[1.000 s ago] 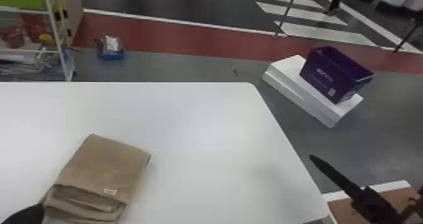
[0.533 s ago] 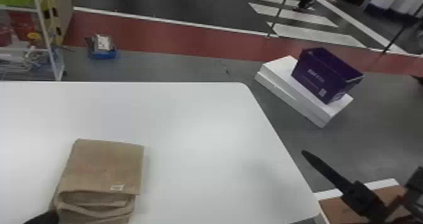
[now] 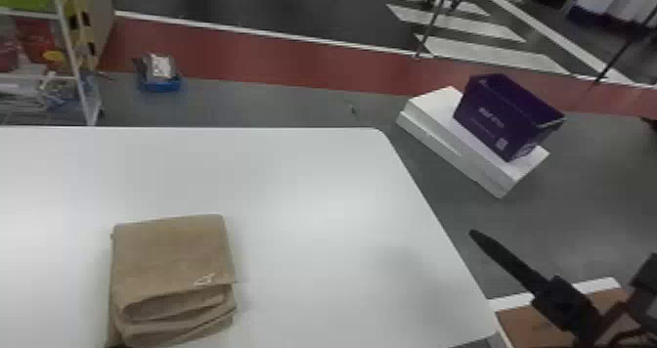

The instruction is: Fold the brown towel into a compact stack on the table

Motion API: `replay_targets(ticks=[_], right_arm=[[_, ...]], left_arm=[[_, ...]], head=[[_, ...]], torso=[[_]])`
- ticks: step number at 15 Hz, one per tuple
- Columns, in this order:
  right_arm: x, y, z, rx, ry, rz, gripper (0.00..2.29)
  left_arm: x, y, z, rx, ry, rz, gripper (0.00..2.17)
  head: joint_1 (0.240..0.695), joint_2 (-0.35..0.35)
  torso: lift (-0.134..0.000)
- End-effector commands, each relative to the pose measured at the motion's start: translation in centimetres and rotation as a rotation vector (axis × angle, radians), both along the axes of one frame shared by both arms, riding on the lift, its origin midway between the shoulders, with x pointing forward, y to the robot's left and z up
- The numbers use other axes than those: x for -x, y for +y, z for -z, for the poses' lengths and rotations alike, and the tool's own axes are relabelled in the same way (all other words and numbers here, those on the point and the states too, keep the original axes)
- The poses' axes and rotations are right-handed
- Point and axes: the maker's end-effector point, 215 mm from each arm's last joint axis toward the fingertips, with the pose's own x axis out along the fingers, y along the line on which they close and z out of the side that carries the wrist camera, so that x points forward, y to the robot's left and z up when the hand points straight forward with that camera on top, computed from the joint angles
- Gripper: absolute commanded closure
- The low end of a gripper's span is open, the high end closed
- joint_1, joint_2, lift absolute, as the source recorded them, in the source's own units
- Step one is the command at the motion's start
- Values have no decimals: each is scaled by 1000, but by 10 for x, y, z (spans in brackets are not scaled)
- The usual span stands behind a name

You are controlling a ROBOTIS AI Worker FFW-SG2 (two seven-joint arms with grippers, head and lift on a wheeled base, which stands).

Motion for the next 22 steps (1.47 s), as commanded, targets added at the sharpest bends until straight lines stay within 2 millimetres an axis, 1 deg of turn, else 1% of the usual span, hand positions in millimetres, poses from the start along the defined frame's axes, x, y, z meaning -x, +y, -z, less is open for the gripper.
replay_targets(ticks=[1, 2, 3, 4, 5, 6, 7, 8, 9, 10, 11, 12, 13, 15, 16, 17, 18, 20, 21, 22], right_arm=[[-1, 1, -1, -3, -5, -2, 2013], [-1, 1, -1, -4, -5, -2, 2010], [0, 3, 0, -12, -1, -2, 1997], [1, 4, 1, -15, 2, -2, 1902], [0, 6, 1, -12, 1, -1, 1811], [-1, 11, -1, -8, -2, -5, 1808], [-5, 18, -3, 5, -9, -8, 1534], [-9, 23, -6, 36, -15, -8, 1072], [-17, 29, -13, 84, -32, -14, 498], [-24, 33, -20, 144, -58, -9, 53], [-31, 37, -24, 198, -90, 1, -1], [-38, 46, -26, 244, -123, 11, 6], [-43, 55, -28, 293, -157, 24, 12], [-53, 84, -25, 390, -199, 34, 33], [-54, 99, -27, 429, -224, 41, 39], [-53, 119, -30, 476, -253, 45, 49], [-53, 142, -26, 493, -261, 33, 49], [-48, 175, -20, 499, -262, 15, 49], [-48, 192, -13, 526, -247, 7, 49], [-45, 203, -9, 527, -236, 1, 49]], left_arm=[[-3, 7, 1, -27, -2, -19, 1865], [-8, 18, -2, -46, -19, -44, 1865], [-18, 31, -10, -67, -61, -80, 1865], [-28, 45, -23, -88, -118, -113, 1862], [-36, 54, -35, -103, -166, -131, 1862], [-45, 61, -55, -111, -234, -155, 1862], [-54, 71, -85, -126, -334, -189, 1862], [-60, 73, -106, -123, -399, -202, 1862], [-64, 76, -124, -123, -457, -217, 1642], [-70, 81, -139, -135, -510, -242, 1177], [-74, 81, -145, -145, -536, -252, 667], [-78, 79, -151, -136, -568, -256, 211], [-80, 78, -157, -130, -597, -275, 80], [-81, 63, -162, -143, -647, -282, 70], [-80, 54, -167, -141, -668, -287, 60], [-78, 45, -167, -142, -674, -277, 49], [-78, 40, -166, -147, -674, -272, 46], [-78, 38, -168, -174, -683, -281, 46], [-78, 39, -169, -174, -682, -295, 49], [-78, 38, -162, -177, -650, -311, 49]], head=[[695, -350], [695, -350], [695, -350], [695, -350], [695, -350], [695, -350], [695, -350], [695, -350], [695, -350], [695, -349], [695, -333], [695, -305], [695, -293], [695, -271], [695, -262], [695, -241], [695, -233], [695, -212], [695, -196], [695, -155]], torso=[[-124], [-124], [-124], [-124], [-124], [-124], [-124], [-124], [-124], [-124], [-124], [-124], [-124], [-124], [-124], [-124], [-124], [-124], [-124], [-124]])
